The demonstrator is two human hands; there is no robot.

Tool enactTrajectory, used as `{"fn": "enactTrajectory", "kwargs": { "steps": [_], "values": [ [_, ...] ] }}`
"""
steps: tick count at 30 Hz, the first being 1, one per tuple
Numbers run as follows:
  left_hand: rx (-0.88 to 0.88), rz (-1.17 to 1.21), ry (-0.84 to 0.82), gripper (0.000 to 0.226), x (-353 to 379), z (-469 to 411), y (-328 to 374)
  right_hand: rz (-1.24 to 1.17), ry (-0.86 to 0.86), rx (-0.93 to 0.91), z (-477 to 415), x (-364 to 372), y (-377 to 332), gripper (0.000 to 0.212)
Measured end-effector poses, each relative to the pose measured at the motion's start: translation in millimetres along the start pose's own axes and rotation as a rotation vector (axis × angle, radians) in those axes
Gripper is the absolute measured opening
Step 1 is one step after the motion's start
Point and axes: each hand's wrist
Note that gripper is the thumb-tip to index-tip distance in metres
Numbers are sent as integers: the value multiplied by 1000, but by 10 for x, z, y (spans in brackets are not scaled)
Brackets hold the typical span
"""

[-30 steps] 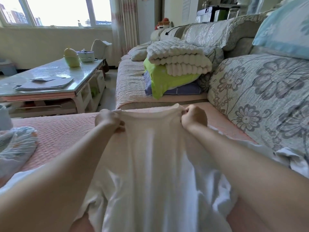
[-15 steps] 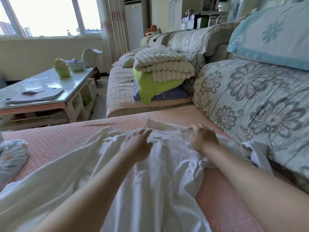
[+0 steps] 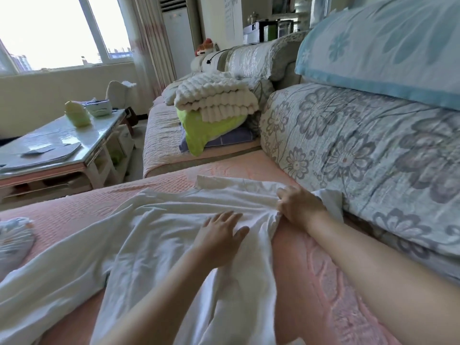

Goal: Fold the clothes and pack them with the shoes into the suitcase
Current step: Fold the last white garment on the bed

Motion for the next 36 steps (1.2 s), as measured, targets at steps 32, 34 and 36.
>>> {"fn": "enactTrajectory", "kwargs": {
  "steps": [32,34,36],
  "values": [
    [-16,280,235,39,-623,2511,169,-1149,-503,370,1838,-1287,-1563,52],
    [-46,105,335,46,-802,2488,44,-1428,-363,472,1800,-1392,-1577,37],
    [-168,-133,163,44,-892,2502,-32,-1755,-249,519,1759,-1482,-1561,31]
  ]
}}
Point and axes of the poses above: each hand's wrist, its own z-axis away from the middle knuckle, its own x-axis out of the palm, y = z × x, and after that the axes turned 6 degrees about -z, right-handed
